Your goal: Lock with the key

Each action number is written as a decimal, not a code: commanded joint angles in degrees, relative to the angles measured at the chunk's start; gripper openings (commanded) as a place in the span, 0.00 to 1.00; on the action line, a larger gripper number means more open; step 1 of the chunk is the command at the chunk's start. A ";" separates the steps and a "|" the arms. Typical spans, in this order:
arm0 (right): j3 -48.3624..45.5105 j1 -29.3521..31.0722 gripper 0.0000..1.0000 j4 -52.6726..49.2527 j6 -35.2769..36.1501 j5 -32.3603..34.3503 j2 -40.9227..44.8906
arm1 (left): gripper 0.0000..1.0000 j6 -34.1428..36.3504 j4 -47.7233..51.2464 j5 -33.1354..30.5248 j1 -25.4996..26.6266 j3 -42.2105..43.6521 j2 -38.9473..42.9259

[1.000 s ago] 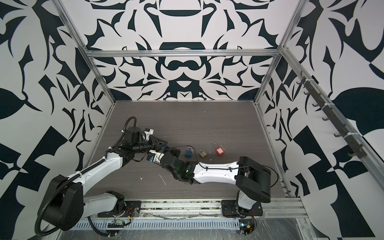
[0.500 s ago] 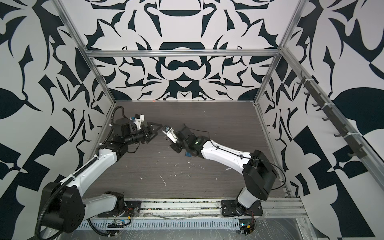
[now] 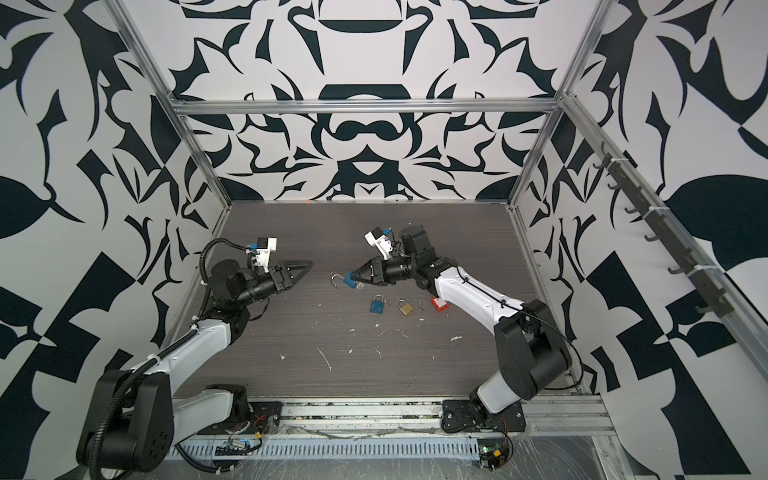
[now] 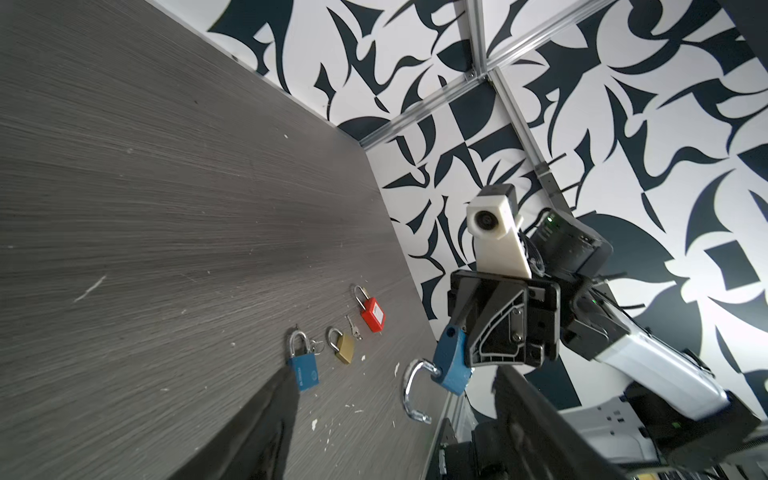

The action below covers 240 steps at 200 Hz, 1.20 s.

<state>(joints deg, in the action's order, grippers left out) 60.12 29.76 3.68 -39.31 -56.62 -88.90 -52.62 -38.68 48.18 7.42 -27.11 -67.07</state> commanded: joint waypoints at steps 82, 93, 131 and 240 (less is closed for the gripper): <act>1.53 0.27 0.00 13.57 -9.28 -8.40 -2.35 | 0.42 0.75 -5.00 7.33 8.93 -1.15 -3.05; 1.87 0.22 0.00 12.49 -8.42 -8.29 -2.37 | 0.36 1.06 -3.99 7.06 8.94 -0.93 -2.39; 2.46 0.25 0.00 10.82 -6.88 -9.05 -3.18 | 0.21 2.46 -0.52 5.74 8.93 -1.93 -1.34; 2.58 0.50 0.60 -5.61 15.16 18.51 5.89 | 0.00 -24.06 -14.98 -8.59 9.19 2.21 -2.16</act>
<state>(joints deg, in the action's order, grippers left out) 62.19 29.71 1.85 -34.44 -50.76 -90.30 -70.30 -50.09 44.21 16.62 -24.36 -71.37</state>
